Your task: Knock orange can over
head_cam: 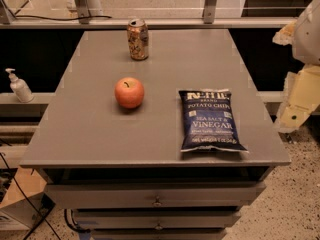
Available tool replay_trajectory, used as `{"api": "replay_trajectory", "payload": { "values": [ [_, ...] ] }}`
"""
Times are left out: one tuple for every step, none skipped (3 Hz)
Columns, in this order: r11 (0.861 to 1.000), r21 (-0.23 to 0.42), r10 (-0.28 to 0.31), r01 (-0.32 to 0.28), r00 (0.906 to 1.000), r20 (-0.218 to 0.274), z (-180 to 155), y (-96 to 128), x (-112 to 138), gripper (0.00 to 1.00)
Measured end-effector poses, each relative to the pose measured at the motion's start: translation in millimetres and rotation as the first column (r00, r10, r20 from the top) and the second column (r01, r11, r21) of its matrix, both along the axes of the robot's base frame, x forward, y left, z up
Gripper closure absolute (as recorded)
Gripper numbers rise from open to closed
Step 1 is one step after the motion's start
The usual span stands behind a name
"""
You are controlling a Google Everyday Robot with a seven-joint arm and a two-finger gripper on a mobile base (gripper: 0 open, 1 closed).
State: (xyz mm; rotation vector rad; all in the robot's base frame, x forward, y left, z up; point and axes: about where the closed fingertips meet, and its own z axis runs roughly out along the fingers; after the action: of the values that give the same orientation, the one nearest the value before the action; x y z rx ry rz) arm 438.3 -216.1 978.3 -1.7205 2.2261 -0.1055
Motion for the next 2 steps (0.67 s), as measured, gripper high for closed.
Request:
{"api": "replay_trajectory", "payload": {
  "values": [
    [1.000, 0.000, 0.000, 0.000, 1.0000, 0.000, 0.0, 0.0, 0.0, 0.00],
    [0.995, 0.091, 0.028, -0.029, 0.9994, 0.023, -2.6, 14.8, 10.7, 0.00]
  ]
}}
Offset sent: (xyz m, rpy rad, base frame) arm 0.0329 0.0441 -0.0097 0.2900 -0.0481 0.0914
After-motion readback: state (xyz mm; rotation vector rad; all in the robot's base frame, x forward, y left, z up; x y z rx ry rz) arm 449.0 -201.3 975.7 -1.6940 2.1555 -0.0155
